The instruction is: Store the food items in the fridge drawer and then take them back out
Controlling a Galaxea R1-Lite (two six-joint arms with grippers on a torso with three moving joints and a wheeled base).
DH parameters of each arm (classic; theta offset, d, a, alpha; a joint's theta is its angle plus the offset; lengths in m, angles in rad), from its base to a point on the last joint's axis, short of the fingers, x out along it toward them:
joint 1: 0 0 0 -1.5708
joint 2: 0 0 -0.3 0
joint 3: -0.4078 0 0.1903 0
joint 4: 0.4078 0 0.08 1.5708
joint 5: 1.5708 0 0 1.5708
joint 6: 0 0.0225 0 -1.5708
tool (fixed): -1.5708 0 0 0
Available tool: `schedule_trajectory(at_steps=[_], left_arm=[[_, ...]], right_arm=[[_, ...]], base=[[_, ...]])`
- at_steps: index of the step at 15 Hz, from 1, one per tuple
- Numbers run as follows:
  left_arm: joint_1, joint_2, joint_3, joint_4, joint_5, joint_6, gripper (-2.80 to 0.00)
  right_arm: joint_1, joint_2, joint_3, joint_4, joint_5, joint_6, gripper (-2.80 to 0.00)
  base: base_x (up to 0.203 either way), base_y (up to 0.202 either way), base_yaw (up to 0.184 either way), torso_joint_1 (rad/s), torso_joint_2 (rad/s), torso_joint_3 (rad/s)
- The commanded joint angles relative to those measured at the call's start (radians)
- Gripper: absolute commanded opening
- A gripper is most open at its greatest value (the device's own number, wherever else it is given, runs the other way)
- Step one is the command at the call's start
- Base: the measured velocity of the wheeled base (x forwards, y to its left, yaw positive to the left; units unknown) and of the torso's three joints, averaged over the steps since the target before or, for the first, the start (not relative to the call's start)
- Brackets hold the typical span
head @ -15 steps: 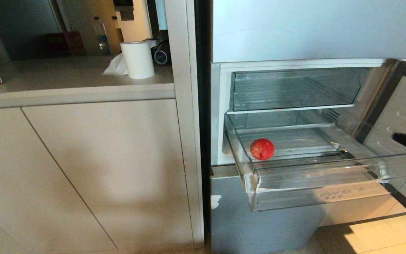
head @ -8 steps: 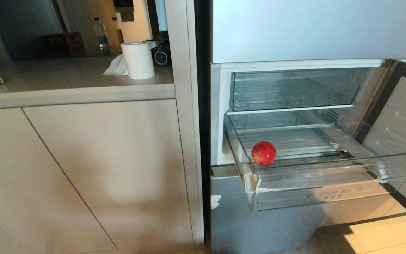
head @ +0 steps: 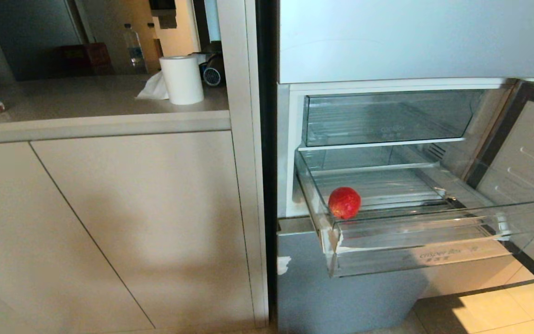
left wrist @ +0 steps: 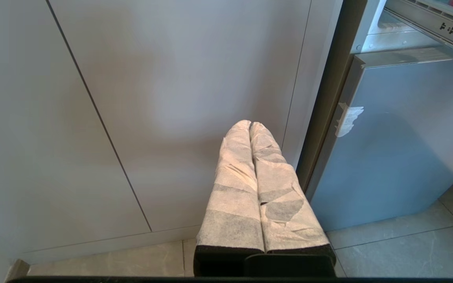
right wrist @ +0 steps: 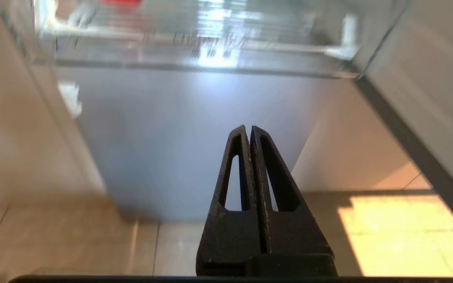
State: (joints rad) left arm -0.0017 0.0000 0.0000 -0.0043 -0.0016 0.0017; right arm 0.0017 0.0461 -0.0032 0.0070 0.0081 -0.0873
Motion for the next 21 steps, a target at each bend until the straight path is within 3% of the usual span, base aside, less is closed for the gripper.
schedule_trajectory(at_steps=[1,7,21], left_arm=[[0.0,0.0,0.002,0.0,0.0,0.0,-2.8],[0.0,0.0,0.002,0.0,0.0,0.0,-2.8],[0.0,0.0,0.002,0.0,0.0,0.0,-2.8]], right_arm=[[-0.005,-0.046,0.002,0.004,-0.003,0.008,-2.8],[-0.006,-0.046,0.003,0.004,-0.003,0.011,-2.8],[-0.005,-0.045,0.003,-0.001,-0.017,0.092,-2.8]], base=[[0.0,0.0,0.0,0.0,0.0,0.0],[-0.001,0.0,-0.011,0.001,0.0,0.0],[-0.001,0.007,-0.169,0.002,0.0,0.003]])
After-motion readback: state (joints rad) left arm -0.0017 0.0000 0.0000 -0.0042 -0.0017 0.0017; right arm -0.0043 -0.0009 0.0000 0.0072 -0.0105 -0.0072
